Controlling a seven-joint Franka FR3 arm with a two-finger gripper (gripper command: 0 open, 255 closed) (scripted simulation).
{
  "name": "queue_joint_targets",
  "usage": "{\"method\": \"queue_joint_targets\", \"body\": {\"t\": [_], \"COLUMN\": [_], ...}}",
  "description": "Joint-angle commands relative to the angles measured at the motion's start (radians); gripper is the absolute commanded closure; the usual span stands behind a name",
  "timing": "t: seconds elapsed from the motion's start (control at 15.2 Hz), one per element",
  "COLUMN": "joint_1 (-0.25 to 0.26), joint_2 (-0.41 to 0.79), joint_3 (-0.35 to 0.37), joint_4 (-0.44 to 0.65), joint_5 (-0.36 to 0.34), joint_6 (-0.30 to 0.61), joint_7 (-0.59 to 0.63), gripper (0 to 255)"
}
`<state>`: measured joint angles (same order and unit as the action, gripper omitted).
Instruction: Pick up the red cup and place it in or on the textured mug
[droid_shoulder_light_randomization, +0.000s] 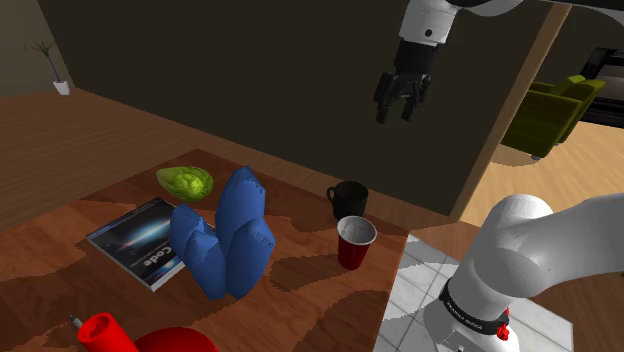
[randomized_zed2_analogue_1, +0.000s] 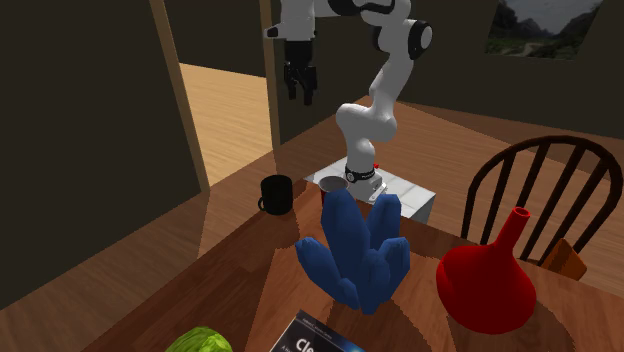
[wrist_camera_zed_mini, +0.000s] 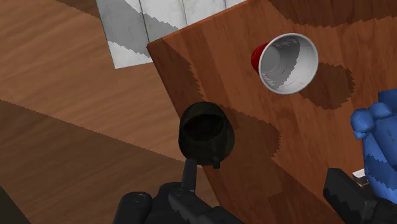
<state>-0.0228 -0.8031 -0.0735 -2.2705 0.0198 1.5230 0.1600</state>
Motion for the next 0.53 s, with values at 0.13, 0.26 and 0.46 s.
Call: {"method": "queue_joint_targets", "body": {"t": [0.13, 0.26, 0.46], "joint_1": [0.008, 0.017, 0.034], "joint_2": [-0.016, -0.027, -0.036], "joint_3": [0.034, 0.068, 0.121], "joint_4": [-0.063, -0.123, -0.206], "joint_5": [0.01, 0.022, 0.042], "joint_6": [0.041, 0.082, 0.146], "joint_7": [0.028, 0.055, 0.098], "gripper": [0, 0, 0]}}
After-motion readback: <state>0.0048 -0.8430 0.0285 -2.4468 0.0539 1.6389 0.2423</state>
